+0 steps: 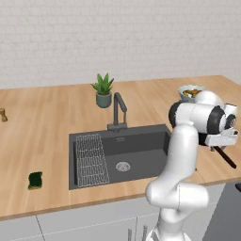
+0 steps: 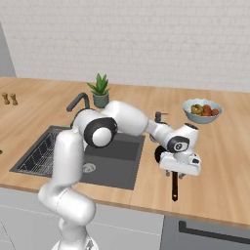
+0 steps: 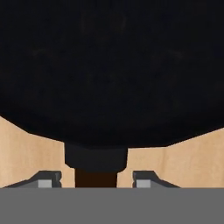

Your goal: Pick the pan and sponge and place them into the sink. Then turn on the water.

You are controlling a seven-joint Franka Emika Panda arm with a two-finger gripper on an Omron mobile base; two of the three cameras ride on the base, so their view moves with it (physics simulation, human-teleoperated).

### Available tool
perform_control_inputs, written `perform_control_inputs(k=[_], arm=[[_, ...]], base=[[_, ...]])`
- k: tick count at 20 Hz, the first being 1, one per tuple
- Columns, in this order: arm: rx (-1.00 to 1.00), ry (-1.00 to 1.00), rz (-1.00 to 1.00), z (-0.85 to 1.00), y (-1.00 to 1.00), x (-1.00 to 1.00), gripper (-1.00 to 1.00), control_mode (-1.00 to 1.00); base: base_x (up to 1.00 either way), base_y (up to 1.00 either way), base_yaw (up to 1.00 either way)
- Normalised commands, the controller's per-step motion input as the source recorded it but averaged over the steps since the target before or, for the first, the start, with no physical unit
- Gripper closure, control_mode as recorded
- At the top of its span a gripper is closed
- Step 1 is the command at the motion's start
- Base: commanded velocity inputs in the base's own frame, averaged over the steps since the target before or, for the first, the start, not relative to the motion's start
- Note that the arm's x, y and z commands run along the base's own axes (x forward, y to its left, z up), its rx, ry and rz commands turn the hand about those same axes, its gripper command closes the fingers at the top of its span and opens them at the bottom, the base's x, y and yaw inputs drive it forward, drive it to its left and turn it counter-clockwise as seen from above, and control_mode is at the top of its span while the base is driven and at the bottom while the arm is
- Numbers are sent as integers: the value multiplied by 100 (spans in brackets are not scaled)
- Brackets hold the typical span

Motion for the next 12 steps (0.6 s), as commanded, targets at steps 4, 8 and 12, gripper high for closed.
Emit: perform_control_inputs(k=[4,8,12], arm=[[-1,0,0,-8,1,1,100,-100],[0,-1,1,-7,28,14,100,-100],[-2,0,13,11,84,-1,100,-100]], base=[[0,0,0],[0,0,0],[0,0,0]])
